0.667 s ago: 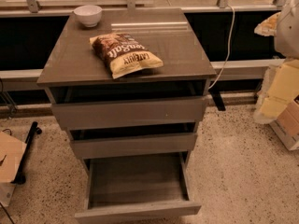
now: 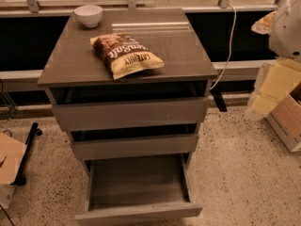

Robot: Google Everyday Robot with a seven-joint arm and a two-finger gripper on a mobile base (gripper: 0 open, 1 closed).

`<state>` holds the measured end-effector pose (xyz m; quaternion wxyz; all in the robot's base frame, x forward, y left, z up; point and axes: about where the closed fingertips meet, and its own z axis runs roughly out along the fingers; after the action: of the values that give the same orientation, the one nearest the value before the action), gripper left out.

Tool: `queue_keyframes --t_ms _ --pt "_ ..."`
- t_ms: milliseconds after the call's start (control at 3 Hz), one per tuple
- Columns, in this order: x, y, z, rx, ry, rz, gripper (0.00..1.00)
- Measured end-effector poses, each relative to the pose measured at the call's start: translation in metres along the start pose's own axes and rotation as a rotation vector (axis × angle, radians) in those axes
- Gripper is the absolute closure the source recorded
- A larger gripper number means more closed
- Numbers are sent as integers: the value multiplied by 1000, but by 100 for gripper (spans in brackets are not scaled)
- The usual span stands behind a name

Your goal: Place brown chip bag into bottom drawer

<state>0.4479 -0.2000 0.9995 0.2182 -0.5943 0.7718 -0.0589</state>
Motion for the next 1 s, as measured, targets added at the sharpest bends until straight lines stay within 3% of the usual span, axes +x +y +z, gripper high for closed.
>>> queue_keyframes --t_ms 333,667,1000 --pt "-17 -18 20 23 -84 64 0" --pt "-45 -52 57 15 -155 123 0" --pt "-49 -53 59 18 -163 125 0"
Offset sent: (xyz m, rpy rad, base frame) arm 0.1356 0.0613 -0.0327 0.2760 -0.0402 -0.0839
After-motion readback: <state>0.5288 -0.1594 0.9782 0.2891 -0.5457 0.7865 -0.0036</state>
